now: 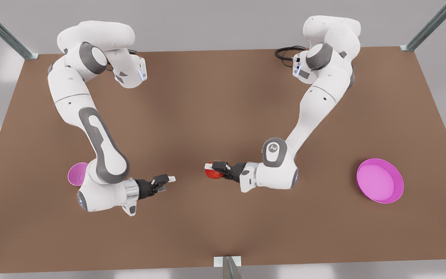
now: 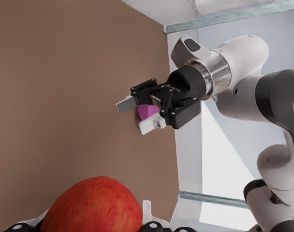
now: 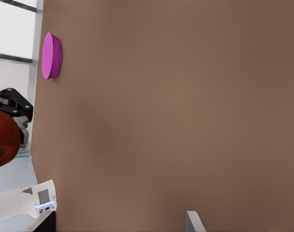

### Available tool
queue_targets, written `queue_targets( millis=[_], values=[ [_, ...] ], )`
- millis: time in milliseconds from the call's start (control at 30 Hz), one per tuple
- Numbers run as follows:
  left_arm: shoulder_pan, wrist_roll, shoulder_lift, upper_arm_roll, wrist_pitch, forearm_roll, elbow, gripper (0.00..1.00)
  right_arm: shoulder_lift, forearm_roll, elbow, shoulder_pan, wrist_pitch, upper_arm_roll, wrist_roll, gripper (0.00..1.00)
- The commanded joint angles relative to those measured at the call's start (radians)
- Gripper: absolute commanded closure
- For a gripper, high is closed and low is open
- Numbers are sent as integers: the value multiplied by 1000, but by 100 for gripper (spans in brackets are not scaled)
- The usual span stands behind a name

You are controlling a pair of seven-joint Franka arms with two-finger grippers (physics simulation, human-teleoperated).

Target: Use the left arm to pick up the apple from the plate, transfer it to the gripper of the right arm, and then use the right arm to place it into the bowl

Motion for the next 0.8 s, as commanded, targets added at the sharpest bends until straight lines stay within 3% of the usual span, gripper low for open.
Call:
queue_targets(
  millis=[0, 67, 200, 300, 433, 767],
  values=[
    [-6, -318, 19, -18, 181, -54, 18, 27, 4, 22, -3, -4, 135, 15, -270, 0],
    [-6, -317, 27, -18, 181, -54, 18, 27, 2, 51, -13, -13, 135, 17, -334, 0],
    [-4, -227, 35, -19, 181, -56, 19, 27, 33, 154, -10, -35, 137, 34, -871, 0],
    [-10, -21, 51, -23, 184, -59, 30, 27, 111, 203, 0, -36, 233, 112, -1249, 0],
    [-13, -16, 53, -21, 184, -89, 31, 27, 179, 261, 5, -35, 321, 222, -1353, 0],
    [-20, -30, 53, -23, 220, -94, 28, 27, 185, 292, -12, -53, 312, 305, -1391, 0]
  ],
)
